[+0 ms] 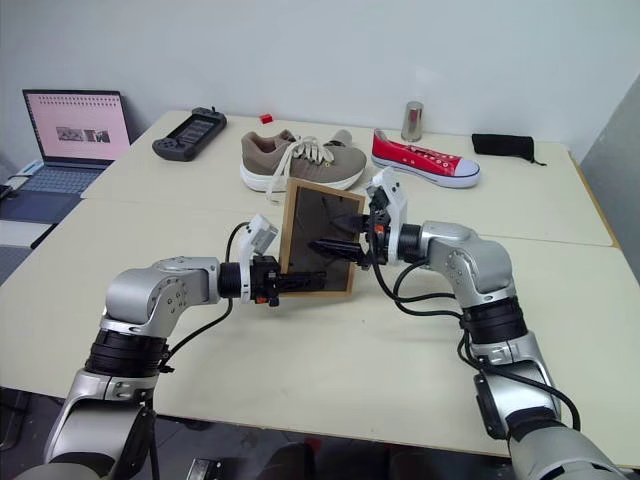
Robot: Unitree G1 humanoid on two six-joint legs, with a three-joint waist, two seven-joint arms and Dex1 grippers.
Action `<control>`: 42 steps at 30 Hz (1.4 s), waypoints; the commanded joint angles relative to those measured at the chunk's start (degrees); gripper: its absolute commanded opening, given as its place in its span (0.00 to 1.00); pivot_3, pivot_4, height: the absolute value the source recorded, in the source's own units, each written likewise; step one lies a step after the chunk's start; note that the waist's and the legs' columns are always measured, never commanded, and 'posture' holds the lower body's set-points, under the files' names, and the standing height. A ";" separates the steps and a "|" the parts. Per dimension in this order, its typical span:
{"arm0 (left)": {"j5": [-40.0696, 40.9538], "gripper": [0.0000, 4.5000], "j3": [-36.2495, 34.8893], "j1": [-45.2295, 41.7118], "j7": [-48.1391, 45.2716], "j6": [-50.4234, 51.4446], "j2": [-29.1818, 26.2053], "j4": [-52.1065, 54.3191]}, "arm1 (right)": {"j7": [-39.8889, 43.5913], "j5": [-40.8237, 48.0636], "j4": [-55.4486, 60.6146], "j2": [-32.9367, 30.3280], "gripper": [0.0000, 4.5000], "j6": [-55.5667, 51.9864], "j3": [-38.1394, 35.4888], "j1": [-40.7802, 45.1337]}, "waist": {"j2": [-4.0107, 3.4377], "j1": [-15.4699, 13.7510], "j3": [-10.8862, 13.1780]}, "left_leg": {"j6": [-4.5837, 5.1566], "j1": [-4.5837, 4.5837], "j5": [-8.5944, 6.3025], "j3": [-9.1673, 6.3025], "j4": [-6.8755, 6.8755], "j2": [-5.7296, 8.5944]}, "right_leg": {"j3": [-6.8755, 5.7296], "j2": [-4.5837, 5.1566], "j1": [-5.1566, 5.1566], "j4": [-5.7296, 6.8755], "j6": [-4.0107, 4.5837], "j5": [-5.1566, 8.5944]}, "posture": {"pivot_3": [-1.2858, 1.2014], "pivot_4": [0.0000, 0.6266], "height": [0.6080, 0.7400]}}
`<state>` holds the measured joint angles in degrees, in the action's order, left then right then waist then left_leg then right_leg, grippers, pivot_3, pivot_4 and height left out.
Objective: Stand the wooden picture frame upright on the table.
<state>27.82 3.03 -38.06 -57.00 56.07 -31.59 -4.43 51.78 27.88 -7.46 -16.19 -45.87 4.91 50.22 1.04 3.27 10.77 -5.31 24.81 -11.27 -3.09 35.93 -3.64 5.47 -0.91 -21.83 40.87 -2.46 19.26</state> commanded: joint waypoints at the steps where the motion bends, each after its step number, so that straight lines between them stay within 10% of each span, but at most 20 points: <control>1: 2.47 0.23 -0.52 -1.64 -1.60 -0.32 0.06 2.31 | 5.16 2.79 6.20 -2.14 0.99 -1.84 2.50 -0.17 | 0.00 0.00 0.00 | 0.00 0.00 0.00 0.00 0.00 0.00 | 0.00 0.00 0.00 0.00 0.00 0.00 | 0.52 0.24 1.00; 15: 4.76 0.23 -0.79 -1.84 -2.39 2.95 -0.61 2.65 | 6.01 5.17 11.98 -9.91 0.99 -6.30 -0.07 -5.85 | 0.01 0.14 0.02 | 0.01 0.01 0.00 -0.01 0.00 -0.02 | 0.00 -0.03 -0.03 -0.02 -0.01 0.00 | 0.52 0.24 1.00; 22: 9.73 0.23 -3.64 -1.60 -2.10 10.03 -2.20 3.39 | 10.92 1.01 14.31 -24.36 0.99 -0.03 -2.10 -17.28 | 0.04 -0.76 0.04 | 0.01 0.10 -0.01 -0.01 0.00 0.05 | 0.01 0.01 -0.01 -0.12 -0.01 0.00 | 0.52 0.24 1.00; 28: 17.12 0.23 -8.04 -2.66 0.36 23.40 -1.01 3.12 | 7.08 -13.02 10.74 -27.09 0.99 26.60 0.75 -23.54 | 0.09 0.01 0.06 | 0.02 0.06 -0.01 0.02 -0.01 0.01 | 0.04 -0.02 -0.01 -0.18 -0.03 0.02 | 0.52 0.24 1.00; 34: 30.47 0.23 -13.50 -2.82 8.27 36.43 2.22 -1.38 | -14.36 -37.58 -4.00 -22.30 0.99 72.22 5.10 -20.84 | 0.12 0.82 0.07 | 0.02 -0.01 0.00 0.02 0.04 -0.02 | 0.07 -0.04 0.01 -0.10 -0.08 0.04 | 0.52 0.24 1.00; 42: 46.44 0.23 -13.99 -0.01 23.31 36.43 2.88 -2.39 | -29.04 -51.96 -16.87 -21.00 0.99 96.05 8.12 -16.24 | 0.12 0.57 0.07 | -0.14 -0.04 0.08 0.00 0.06 0.00 | 0.06 0.03 0.08 0.00 -0.03 0.02 | 0.52 0.24 1.00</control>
<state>68.28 -9.26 -38.45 -37.99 92.27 -29.61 -7.35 28.10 -19.97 -22.34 -37.49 43.59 12.79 32.32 1.16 3.83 10.84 -5.45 24.76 -11.18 -3.09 36.00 -3.60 5.53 -0.85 -21.73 40.87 -2.49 19.28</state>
